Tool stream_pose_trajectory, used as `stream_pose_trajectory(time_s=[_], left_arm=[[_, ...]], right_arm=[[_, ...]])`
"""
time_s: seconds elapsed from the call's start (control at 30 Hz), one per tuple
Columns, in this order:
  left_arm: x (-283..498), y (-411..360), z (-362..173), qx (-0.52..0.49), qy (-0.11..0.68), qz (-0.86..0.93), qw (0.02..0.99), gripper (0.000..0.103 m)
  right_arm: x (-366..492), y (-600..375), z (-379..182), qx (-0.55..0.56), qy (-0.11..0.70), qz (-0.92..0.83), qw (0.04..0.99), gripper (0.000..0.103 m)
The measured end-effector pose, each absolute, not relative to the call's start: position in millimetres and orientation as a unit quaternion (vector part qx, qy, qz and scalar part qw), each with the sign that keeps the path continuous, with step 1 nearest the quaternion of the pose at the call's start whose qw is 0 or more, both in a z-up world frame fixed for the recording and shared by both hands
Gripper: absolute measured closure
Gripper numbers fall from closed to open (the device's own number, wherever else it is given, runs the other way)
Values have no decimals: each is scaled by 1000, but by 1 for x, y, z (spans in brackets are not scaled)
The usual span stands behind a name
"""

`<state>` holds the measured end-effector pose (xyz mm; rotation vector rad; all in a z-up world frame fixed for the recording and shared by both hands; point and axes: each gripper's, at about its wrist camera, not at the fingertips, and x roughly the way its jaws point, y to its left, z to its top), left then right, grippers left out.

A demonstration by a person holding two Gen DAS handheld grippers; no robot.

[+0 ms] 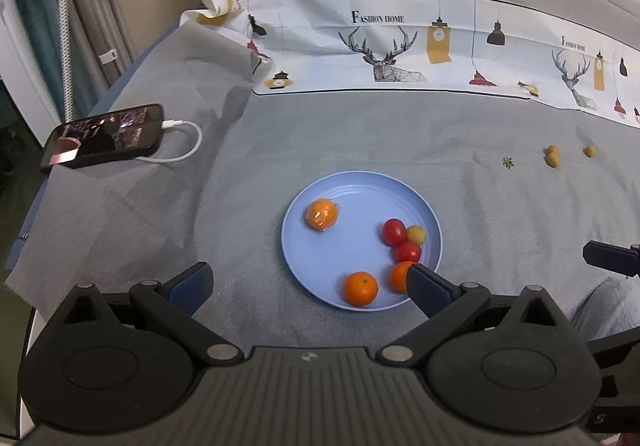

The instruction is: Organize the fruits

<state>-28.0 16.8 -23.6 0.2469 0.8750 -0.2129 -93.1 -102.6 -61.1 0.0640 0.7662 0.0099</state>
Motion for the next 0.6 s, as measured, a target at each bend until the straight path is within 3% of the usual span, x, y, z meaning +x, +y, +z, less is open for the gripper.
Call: stream_pose_trajectory(time_s=[0.33, 0.6], left_arm=[[-1, -32, -29, 132, 431, -125, 884, 0], [31, -126, -37, 156, 422, -178, 875, 0]], right_arm=[[-85, -151, -72, 60, 376, -49, 924, 1], [-90, -252, -80, 77, 348, -171, 919, 1]])
